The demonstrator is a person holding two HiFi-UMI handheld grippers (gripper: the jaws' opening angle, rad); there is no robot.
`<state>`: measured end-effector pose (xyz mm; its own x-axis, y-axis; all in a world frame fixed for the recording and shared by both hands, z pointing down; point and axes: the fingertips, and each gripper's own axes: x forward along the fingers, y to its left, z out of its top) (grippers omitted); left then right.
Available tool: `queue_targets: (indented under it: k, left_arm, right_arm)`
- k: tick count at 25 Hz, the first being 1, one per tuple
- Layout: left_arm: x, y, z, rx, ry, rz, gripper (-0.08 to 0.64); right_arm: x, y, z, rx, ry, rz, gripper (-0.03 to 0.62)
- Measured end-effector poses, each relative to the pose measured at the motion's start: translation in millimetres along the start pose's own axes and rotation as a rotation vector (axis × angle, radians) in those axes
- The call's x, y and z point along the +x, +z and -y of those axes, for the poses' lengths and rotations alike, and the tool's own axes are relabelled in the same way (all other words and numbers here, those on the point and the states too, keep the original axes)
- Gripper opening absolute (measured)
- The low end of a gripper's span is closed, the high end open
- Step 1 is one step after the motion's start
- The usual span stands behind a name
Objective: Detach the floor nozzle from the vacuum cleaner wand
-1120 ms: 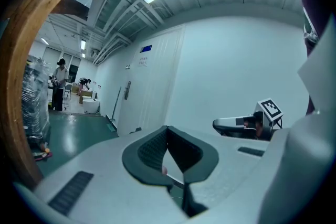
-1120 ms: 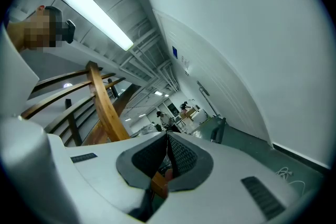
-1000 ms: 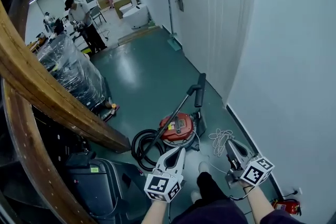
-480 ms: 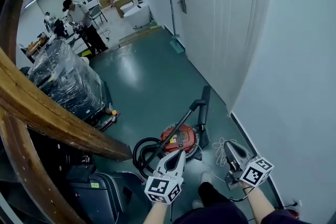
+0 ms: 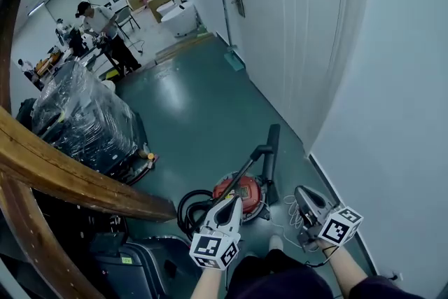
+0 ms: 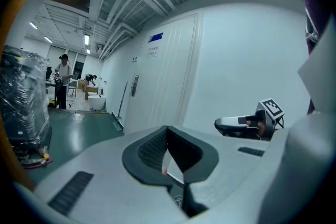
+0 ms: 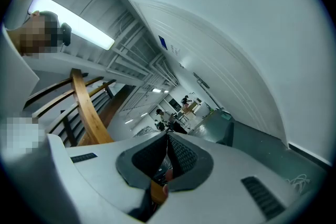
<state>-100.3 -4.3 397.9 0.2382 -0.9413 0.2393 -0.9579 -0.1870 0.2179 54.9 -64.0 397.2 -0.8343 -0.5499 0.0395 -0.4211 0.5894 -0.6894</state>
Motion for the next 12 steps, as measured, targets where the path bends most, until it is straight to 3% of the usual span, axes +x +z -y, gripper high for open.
queue_targets:
  k: [6, 12]
  left_arm:
    - [29.7, 3.3, -23.7, 0.013, -0.028, -0.022, 0.005]
    - [57.5, 4.9, -48.5, 0.024, -0.108, -0.055, 0.005]
  right_arm:
    - [28.3, 4.7, 17.6, 0.022, -0.025, 0.008, 0.018]
    - [53.4, 7.1, 30.5, 0.033, -0.094, 0.043, 0.018]
